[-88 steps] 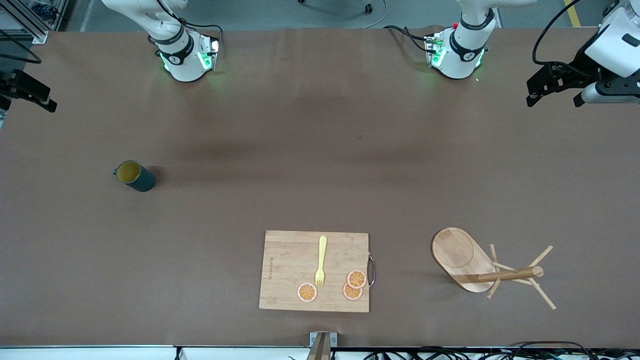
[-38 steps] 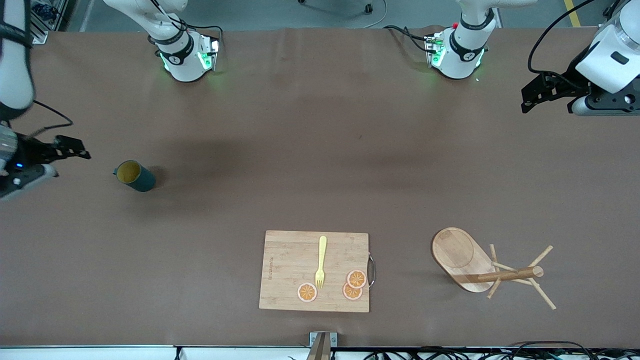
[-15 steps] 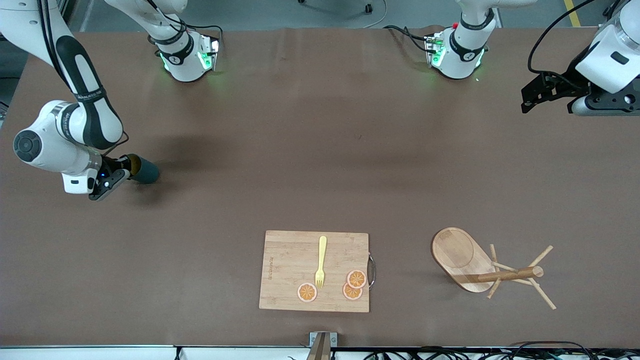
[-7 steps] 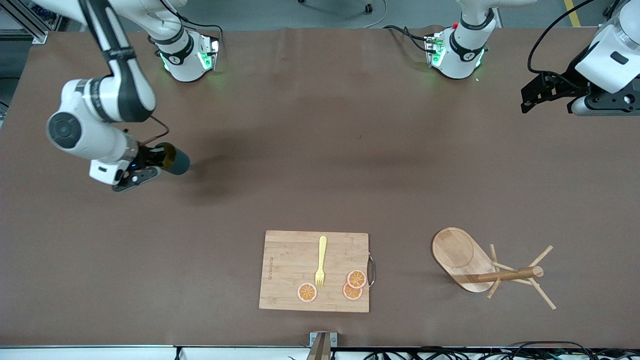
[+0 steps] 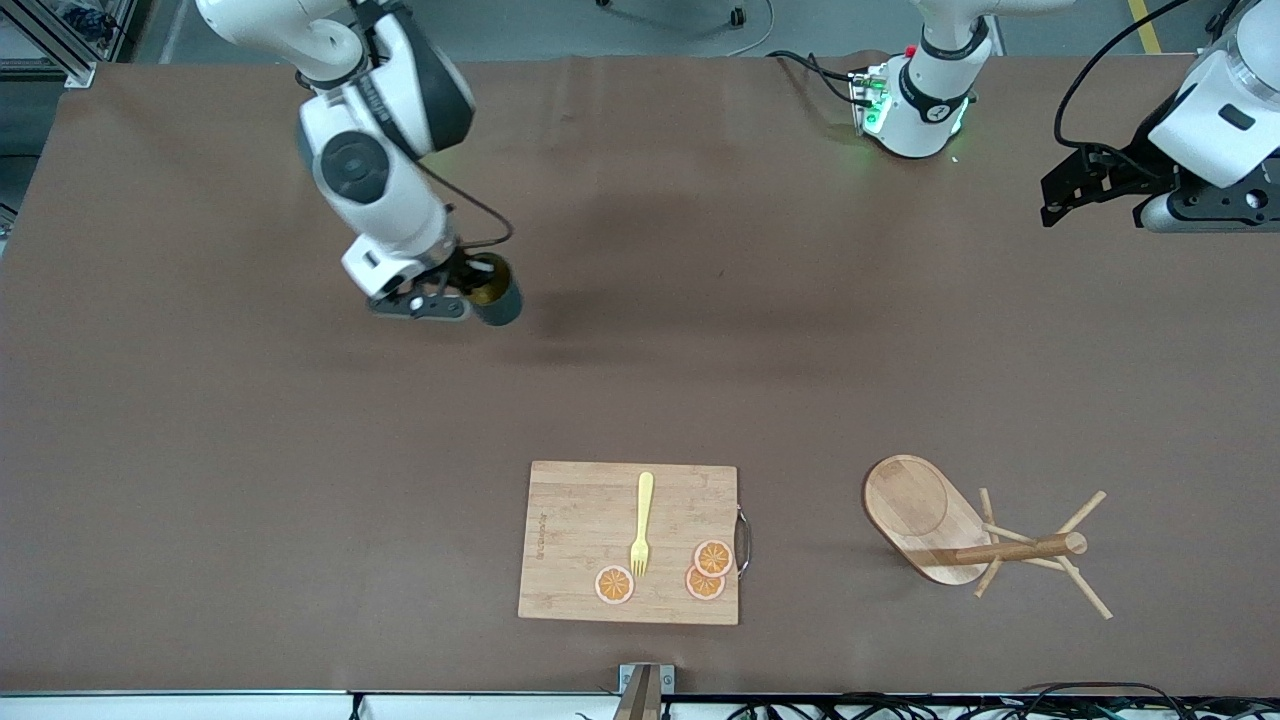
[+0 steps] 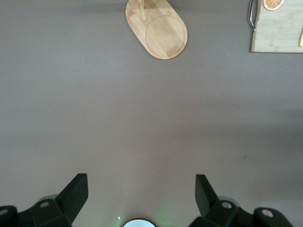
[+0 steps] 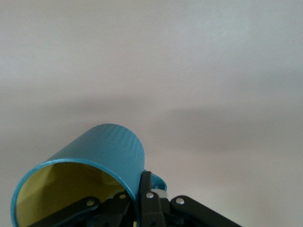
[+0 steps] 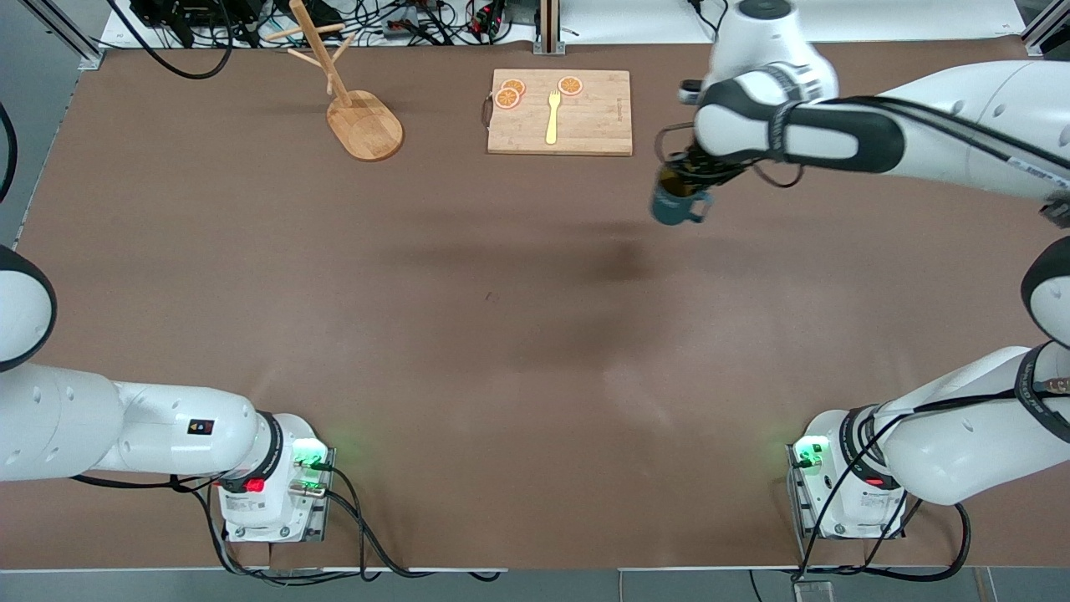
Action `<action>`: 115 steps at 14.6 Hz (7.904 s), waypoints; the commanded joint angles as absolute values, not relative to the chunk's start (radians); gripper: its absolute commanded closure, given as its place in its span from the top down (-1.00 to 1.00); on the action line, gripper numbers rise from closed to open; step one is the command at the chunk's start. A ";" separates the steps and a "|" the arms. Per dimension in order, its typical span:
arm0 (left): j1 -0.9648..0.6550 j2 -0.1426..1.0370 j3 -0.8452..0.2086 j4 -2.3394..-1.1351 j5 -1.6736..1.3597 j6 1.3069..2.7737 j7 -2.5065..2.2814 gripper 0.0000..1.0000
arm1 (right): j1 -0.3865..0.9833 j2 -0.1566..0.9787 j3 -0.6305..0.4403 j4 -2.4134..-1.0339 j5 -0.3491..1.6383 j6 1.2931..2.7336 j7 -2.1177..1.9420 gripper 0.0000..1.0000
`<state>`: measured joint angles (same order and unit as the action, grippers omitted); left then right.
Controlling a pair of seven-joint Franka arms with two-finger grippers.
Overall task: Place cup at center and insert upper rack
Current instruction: 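Carry the teal mug with the right gripper to the table center, then release the mug with the right gripper while the left gripper approaches, then lower the left gripper over the mug and grasp its handle, then lift the mug with the left gripper and carry it toward the rack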
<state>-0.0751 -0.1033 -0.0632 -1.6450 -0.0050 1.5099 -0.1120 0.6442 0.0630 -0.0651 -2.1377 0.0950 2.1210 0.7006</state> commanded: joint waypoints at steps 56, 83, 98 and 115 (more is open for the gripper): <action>-0.508 0.610 -0.810 -1.970 1.252 1.901 -2.206 0.72 | -0.081 0.155 -0.084 -1.463 -0.043 1.503 -0.344 1.00; -0.709 0.684 -0.574 -1.890 1.378 1.890 -2.359 -0.94 | -0.014 -0.103 -0.094 -1.575 -0.021 1.367 -0.216 1.00; -0.487 0.517 -0.578 -1.435 0.679 1.871 -1.987 -0.99 | -0.003 -0.161 -0.081 -1.646 0.020 1.396 -0.095 1.00; 0.170 0.492 -0.578 -1.331 -0.155 1.873 -1.470 -0.98 | 0.003 -0.190 -0.081 -1.644 0.021 1.385 -0.066 1.00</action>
<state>0.1233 0.4800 -0.5686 -1.3429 -0.0900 1.8836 -1.5073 -0.0010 -0.1511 -0.0794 -1.6129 0.0151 1.3869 -0.0864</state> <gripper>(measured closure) 0.789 0.000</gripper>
